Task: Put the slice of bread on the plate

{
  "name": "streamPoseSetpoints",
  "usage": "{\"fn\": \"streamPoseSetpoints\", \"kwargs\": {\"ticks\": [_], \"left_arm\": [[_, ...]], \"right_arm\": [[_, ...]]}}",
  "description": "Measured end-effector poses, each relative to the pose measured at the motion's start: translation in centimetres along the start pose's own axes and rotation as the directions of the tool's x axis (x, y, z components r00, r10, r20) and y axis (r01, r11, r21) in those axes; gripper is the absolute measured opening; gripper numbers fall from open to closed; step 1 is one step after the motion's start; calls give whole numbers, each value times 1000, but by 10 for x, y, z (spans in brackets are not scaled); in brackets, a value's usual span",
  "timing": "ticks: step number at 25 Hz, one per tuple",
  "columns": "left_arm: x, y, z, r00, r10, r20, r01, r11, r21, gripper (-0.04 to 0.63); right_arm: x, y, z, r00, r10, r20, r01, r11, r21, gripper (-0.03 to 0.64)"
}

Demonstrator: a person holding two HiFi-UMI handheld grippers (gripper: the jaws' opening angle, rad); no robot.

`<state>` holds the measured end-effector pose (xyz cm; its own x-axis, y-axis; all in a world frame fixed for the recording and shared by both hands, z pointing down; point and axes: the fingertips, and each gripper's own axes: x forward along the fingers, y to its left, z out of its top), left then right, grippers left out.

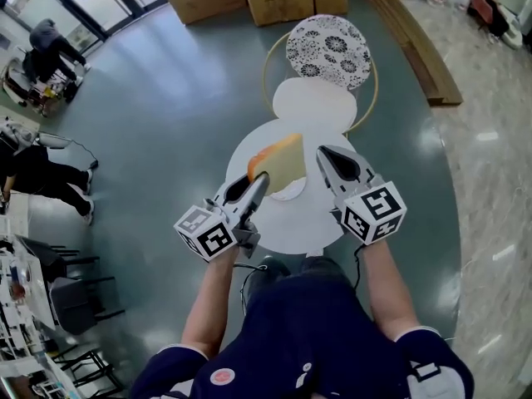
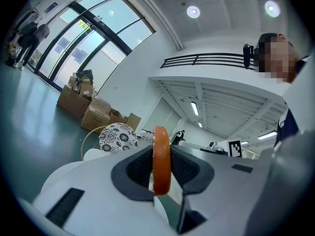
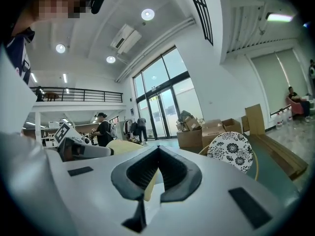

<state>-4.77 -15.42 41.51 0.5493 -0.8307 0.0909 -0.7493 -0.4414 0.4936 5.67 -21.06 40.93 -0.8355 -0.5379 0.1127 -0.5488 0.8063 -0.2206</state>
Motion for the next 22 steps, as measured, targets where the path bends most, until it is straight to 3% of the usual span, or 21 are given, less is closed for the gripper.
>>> {"fn": "streamPoseSetpoints", "kwargs": {"ticks": [7,22], "left_arm": [[7,18,2,1000,-17,-15,16,1000,-11,92],[2,34,10,987,-149,-65,147,989,-33,92]], "right_arm": [[14,-14,-9,999,-40,-11,40,999,33,6],[16,2,2,983,-182,10,182,983,25,6]]}}
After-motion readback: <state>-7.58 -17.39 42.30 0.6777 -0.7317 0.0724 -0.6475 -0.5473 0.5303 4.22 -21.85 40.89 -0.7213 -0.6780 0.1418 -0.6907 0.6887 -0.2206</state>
